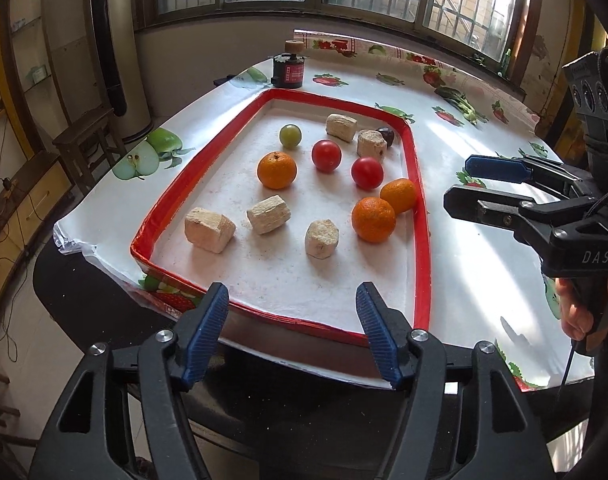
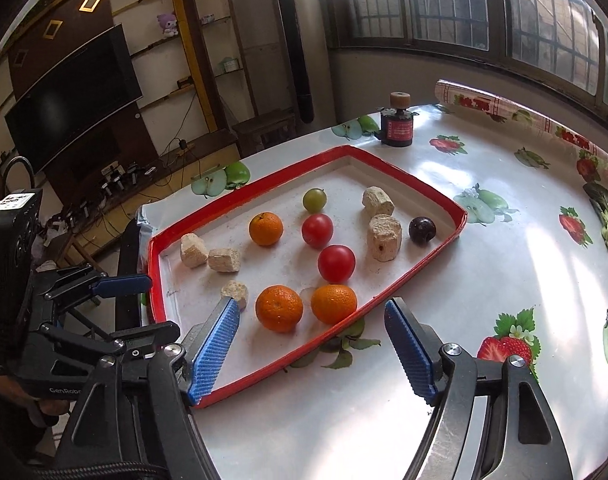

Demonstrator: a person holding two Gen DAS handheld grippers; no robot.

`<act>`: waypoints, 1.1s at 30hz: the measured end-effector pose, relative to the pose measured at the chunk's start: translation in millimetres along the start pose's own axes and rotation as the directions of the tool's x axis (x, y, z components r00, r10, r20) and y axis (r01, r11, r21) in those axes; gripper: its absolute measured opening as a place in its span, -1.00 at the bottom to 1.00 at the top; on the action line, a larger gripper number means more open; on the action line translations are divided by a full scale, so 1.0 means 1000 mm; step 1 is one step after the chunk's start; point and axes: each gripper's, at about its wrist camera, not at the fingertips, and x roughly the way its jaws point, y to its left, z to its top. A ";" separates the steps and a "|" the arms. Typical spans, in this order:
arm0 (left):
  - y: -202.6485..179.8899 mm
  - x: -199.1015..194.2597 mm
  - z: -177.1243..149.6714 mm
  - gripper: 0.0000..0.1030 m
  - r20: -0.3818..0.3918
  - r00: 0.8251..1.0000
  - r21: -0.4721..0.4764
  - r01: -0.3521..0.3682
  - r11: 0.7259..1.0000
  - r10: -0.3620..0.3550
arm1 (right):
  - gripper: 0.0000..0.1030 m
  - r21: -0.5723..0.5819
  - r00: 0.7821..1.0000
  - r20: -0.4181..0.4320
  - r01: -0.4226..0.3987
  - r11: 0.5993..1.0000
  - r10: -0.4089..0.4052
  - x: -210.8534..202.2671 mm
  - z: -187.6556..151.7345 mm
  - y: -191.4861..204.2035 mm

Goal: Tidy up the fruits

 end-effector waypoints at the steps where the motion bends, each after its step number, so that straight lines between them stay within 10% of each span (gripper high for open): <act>1: 0.000 -0.002 -0.002 0.27 0.003 1.000 0.003 -0.005 1.000 0.004 | 0.61 -0.018 1.000 0.002 -0.010 1.000 0.010 -0.002 -0.002 0.003; 33: -0.015 -0.079 -0.016 0.57 0.194 0.977 0.084 -0.103 0.991 0.085 | 0.74 -0.398 0.992 -0.013 -0.121 0.909 0.127 -0.054 -0.017 0.044</act>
